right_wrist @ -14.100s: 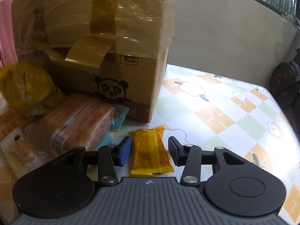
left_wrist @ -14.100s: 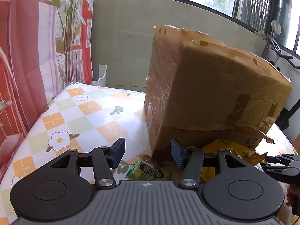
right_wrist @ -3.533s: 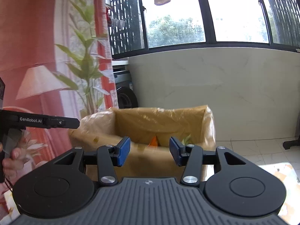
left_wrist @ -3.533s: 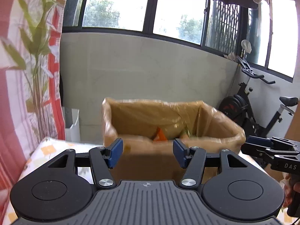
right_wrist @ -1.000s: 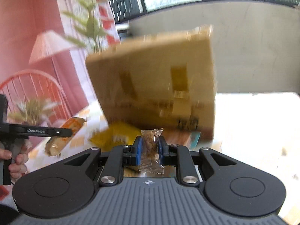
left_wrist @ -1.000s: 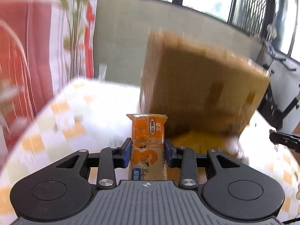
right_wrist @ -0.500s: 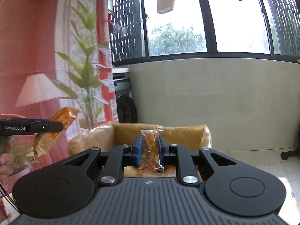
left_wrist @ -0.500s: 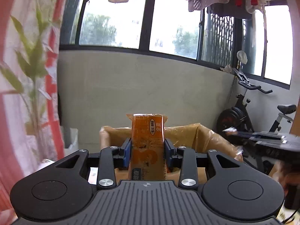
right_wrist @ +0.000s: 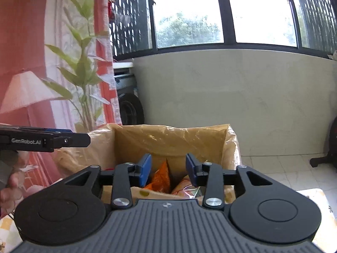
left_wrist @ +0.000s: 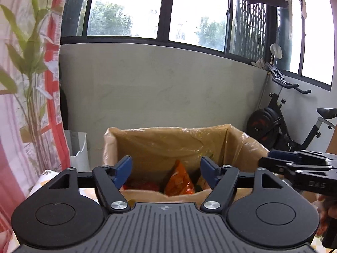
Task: Organize snacks
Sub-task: 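Carry both packets over the open box and release them inside, then grasp the yellow chip bag with the left tool while the right grasps the white cracker packet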
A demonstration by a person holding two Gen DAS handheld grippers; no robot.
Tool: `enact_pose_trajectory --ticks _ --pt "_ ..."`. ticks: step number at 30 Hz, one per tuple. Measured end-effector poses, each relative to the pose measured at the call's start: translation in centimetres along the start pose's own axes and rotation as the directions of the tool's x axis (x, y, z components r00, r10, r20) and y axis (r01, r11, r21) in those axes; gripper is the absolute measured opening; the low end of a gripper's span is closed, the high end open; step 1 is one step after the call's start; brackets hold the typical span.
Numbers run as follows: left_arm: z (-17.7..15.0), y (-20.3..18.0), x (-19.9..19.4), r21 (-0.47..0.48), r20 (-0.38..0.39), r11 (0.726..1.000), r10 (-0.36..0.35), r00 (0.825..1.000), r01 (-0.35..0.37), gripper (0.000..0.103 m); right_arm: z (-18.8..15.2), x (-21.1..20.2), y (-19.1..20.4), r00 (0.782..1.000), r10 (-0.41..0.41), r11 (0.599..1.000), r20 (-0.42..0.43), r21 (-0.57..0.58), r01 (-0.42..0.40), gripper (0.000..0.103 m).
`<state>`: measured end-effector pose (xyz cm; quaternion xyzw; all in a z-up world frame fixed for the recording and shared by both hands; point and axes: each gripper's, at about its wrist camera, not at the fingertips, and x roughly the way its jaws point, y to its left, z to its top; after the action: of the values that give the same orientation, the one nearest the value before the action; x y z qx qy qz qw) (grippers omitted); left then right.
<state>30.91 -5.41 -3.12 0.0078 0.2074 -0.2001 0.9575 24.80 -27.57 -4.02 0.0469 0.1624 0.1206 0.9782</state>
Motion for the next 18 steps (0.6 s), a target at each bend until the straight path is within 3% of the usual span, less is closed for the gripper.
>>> enact_pose_trajectory --ticks 3,8,18 --pt "-0.5 0.3 -1.7 0.012 -0.006 1.0 0.009 1.0 -0.009 0.084 -1.1 -1.8 0.1 0.999 0.012 1.0 0.038 0.005 -0.012 0.056" --pt "-1.8 0.7 -3.6 0.001 -0.016 1.0 0.003 1.0 -0.003 0.087 -3.4 -4.2 0.7 0.998 0.012 1.0 0.055 0.008 -0.012 0.061" --pt "-7.1 1.4 -3.9 -0.088 -0.132 0.996 -0.015 0.991 0.003 0.087 -9.0 -5.9 1.1 0.999 -0.009 0.996 -0.044 0.088 0.013 0.063"
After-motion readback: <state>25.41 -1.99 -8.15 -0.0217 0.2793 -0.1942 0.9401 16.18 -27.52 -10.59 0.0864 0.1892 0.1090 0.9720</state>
